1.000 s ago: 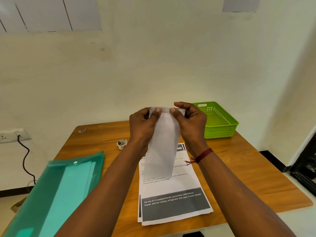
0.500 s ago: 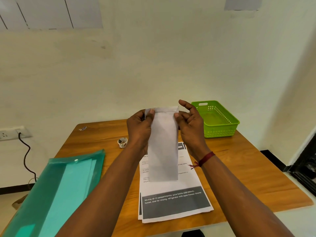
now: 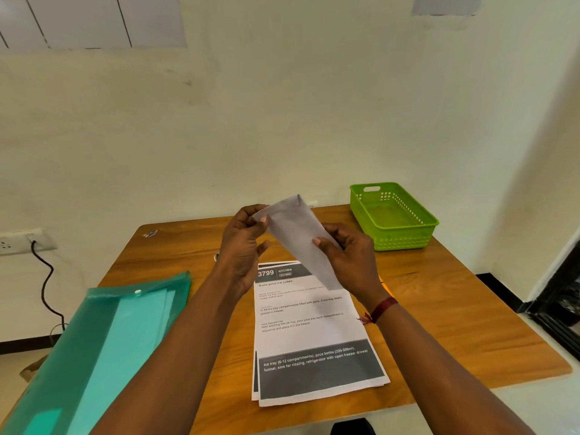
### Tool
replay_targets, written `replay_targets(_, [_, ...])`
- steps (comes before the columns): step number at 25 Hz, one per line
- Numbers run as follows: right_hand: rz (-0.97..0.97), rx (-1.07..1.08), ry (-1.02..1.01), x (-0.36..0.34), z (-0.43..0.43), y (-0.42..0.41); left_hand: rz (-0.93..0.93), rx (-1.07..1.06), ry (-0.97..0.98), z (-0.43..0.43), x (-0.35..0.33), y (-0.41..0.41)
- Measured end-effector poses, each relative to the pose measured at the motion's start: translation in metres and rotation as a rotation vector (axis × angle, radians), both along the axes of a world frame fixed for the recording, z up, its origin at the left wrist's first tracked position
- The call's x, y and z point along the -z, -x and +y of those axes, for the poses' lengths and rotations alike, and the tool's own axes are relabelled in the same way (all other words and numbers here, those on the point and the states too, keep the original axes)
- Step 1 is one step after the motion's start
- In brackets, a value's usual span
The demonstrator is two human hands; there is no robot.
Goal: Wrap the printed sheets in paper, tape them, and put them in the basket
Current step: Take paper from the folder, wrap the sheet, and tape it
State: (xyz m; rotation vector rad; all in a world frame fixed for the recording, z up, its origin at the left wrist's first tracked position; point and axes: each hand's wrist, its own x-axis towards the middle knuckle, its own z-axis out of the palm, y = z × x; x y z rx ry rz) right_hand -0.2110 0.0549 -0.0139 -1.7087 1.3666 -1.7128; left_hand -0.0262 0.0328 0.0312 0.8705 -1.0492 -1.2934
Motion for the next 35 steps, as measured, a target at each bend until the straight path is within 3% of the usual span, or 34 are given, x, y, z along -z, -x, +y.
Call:
replay_targets(5, [0.228, 0.154, 0.195, 0.025, 0.004, -0.001, -0.249, -0.013, -0.126, -0.004, 0.018, -0.023])
replay_targets(9, [0.390, 0.162, 0.330, 0.056, 0.008, -0.008, -0.191, -0.076, -0.269, 0.001, 0.036, -0.027])
replay_targets(14, [0.627, 0.178, 0.329, 0.089, 0.018, -0.018, -0.188, -0.069, -0.403, 0.002, 0.060, -0.034])
replay_targets(18, [0.693, 0.076, 0.213, 0.107, 0.018, -0.024, -0.280, -0.113, -0.455, -0.002, 0.084, -0.042])
replay_targets(25, [0.921, -0.096, -0.183, 0.119, 0.023, -0.031, -0.647, -0.299, -0.437, -0.005, 0.121, -0.062])
replay_targets(32, [1.007, -0.078, -0.439, 0.114, 0.014, -0.035, -0.924, -0.421, -0.253, -0.004, 0.138, -0.072])
replay_targets(35, [1.006, -0.045, -0.455, 0.112, 0.011, -0.037, -1.213, -0.443, -0.043, 0.003, 0.137, -0.063])
